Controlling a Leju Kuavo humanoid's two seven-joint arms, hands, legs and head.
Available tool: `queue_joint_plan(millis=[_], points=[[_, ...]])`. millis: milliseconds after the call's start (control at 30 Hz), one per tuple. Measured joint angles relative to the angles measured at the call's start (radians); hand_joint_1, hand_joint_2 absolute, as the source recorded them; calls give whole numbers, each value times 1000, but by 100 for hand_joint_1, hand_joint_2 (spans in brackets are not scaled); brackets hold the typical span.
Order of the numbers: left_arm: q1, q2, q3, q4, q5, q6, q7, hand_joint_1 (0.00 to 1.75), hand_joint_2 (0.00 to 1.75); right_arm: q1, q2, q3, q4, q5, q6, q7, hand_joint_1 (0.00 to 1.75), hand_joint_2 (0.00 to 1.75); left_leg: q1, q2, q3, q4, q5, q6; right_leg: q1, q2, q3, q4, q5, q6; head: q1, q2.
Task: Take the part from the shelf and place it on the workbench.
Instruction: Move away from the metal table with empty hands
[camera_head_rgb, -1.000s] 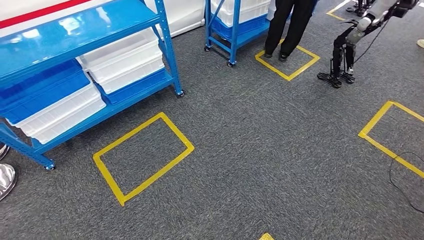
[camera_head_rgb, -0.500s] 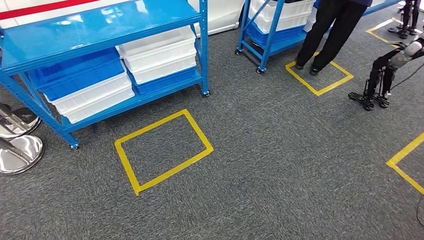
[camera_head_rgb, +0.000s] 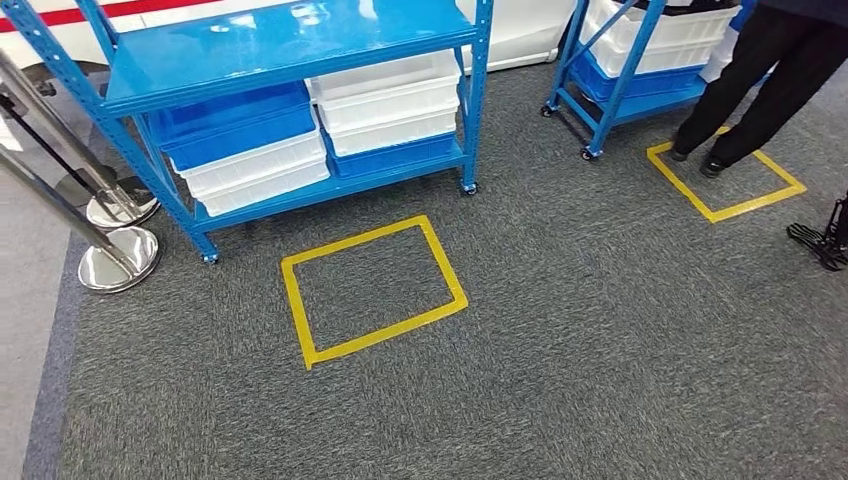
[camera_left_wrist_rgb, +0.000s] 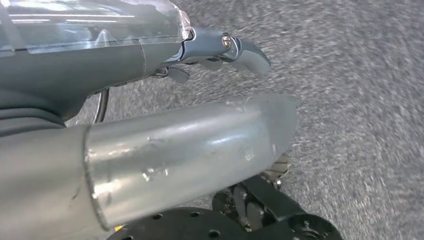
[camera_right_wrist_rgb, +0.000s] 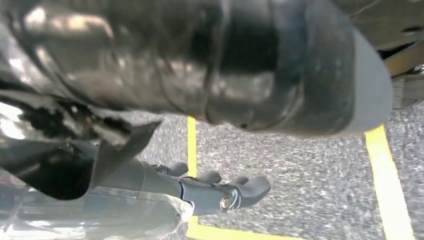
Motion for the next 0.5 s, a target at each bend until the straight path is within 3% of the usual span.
queue_joint_plan(millis=[67, 100, 133, 200, 233, 300, 367, 400, 433, 467, 500], points=[[0, 3, 2, 0, 2, -2, 0, 0, 0, 0, 0, 5, 0, -3, 0, 1, 0, 0, -2, 36, 76, -147, 63, 8, 3, -22, 13, 1, -9, 9, 0, 0], [-1, 5, 3, 0, 2, -2, 0, 0, 0, 0, 0, 7, 0, -4, 0, 1, 0, 0, -5, 49, 100, -195, 78, 16, 5, -31, 17, 1, -13, 15, 0, 0], [-2, 6, 4, 0, 2, -3, -1, 0, 0, 0, 0, 8, -1, -5, 0, 1, 0, 0, -8, 56, 108, -216, 80, 24, 6, -39, 21, 1, -16, 21, 0, 0], [0, 7, 6, 0, 3, -3, -1, 0, 0, -2, 0, 12, -2, -7, 0, 1, 0, 0, -11, 38, 106, -219, 80, 39, 8, -55, 28, -1, -19, 31, 0, 0], [1, 8, 8, 0, 3, -4, -1, 0, 0, -1, 0, 15, -4, -7, 0, 1, 0, 0, -9, 30, 108, -223, 82, 45, 6, -49, 31, 2, -24, 37, 0, 0], [1, 8, 12, 0, 3, -6, -1, 0, 0, 1, 0, 19, -7, -16, -11, 3, 0, 0, -4, 15, 114, -232, 88, 58, 3, -4, 10, 56, -62, 44, 1, 0], [-1, 9, 15, 0, 4, -8, -2, 0, 0, 3, 0, 21, -8, -34, -35, 8, 0, 0, -4, 4, 114, -233, 90, 67, 1, 49, -55, 182, -126, 46, 0, 0], [-1, 9, 16, 0, 4, -9, -2, 0, 0, 4, 0, 23, -8, -43, -47, 12, 0, 0, -5, -3, 114, -233, 89, 70, 1, 60, -90, 243, -145, 46, 1, 0], [-1, 9, 18, 0, 4, -10, -3, 0, 0, 5, 0, 26, -8, -49, -54, 15, 0, 0, -6, -9, 116, -232, 87, 71, 1, 64, -114, 278, -144, 46, 0, 0], [-1, 9, 19, 0, 4, -11, -3, 0, 0, 7, 0, 29, -8, -53, -59, 17, 0, 0, -7, -16, 120, -232, 84, 71, 1, 66, -120, 274, -122, 45, 0, 0], [0, 9, 20, 0, 4, -12, -3, 0, 0, 9, 0, 33, -9, -55, -60, 18, 0, 0, -8, -22, 125, -232, 80, 70, 1, 67, -108, 233, -82, 42, 1, 0]])
